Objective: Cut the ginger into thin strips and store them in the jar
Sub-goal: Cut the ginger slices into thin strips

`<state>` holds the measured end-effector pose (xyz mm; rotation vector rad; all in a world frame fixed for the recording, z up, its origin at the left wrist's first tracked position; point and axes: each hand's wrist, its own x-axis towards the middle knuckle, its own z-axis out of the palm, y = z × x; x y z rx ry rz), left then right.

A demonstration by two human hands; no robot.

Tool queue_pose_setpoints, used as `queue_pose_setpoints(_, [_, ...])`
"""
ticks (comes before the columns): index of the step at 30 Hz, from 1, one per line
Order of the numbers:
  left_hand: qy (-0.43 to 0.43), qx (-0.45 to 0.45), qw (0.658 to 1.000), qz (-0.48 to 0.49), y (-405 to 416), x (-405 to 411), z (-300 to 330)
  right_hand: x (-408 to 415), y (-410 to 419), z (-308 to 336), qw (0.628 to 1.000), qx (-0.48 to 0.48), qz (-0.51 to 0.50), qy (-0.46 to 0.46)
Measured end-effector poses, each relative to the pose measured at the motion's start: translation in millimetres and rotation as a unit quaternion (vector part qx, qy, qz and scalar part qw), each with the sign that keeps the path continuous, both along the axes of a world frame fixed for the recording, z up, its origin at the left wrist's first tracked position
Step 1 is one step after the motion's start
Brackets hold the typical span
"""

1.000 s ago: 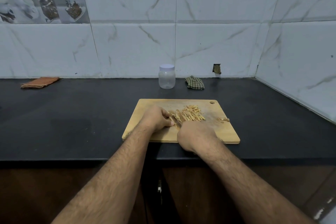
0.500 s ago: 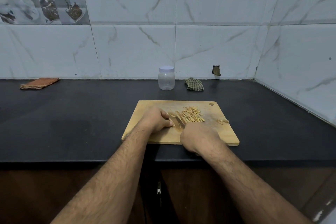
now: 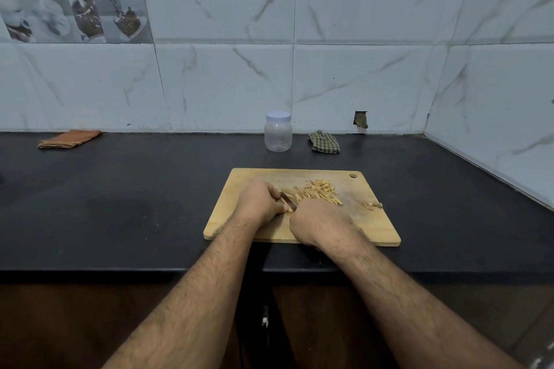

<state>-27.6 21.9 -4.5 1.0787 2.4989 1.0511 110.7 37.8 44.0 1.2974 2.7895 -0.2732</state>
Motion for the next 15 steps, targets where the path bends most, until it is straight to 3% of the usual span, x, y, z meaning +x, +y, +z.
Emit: queue_pose_setpoints(15, [0.012,-0.011,1.0,-0.006,-2.0,2.5,3.2,-5.2,3.3,-3.0,1.0,0.002,-0.001,0.002])
